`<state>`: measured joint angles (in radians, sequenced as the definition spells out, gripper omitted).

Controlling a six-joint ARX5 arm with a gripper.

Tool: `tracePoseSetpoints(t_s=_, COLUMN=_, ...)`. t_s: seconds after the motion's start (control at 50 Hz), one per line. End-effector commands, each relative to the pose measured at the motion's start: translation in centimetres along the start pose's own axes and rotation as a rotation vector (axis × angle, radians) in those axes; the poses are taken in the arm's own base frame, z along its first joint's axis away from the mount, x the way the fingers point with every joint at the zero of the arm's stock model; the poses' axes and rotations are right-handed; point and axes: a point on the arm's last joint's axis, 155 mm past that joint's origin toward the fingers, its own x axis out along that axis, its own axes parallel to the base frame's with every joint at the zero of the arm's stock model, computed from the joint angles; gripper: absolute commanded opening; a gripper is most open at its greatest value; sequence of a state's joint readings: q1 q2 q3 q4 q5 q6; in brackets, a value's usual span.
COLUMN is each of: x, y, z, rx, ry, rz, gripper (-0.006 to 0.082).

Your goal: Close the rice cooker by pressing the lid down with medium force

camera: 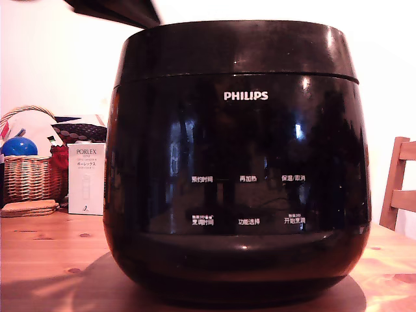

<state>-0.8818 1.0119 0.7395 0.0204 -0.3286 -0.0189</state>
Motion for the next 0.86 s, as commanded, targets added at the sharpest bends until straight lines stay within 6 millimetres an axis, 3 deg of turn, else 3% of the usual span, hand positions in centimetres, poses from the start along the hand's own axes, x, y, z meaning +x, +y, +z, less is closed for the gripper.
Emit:
tracePoseSetpoints(t_s=0.0, x=-0.3, y=1.5, z=-0.1, rx=0.017, ry=-0.001, rz=0.039, gripper=-0.0020)
tracePoseSetpoints(t_s=0.3, x=-2.4, y=8.9, z=1.3, rx=-0.018, ry=-0.039, rz=0.196, gripper=-0.0020)
tracePoseSetpoints(t_s=0.48, x=-3.3, y=12.2, z=1.8, rx=-0.051, ry=-0.067, rz=0.229, gripper=-0.0020)
tracePoseSetpoints(t_s=0.7, x=-3.9, y=15.2, z=1.5, rx=-0.082, ry=-0.068, rz=0.276, gripper=-0.0020)
tracePoseSetpoints(t_s=0.84, x=-4.0, y=15.9, z=1.6, rx=-0.085, ry=-0.073, rz=0.296, gripper=-0.0019)
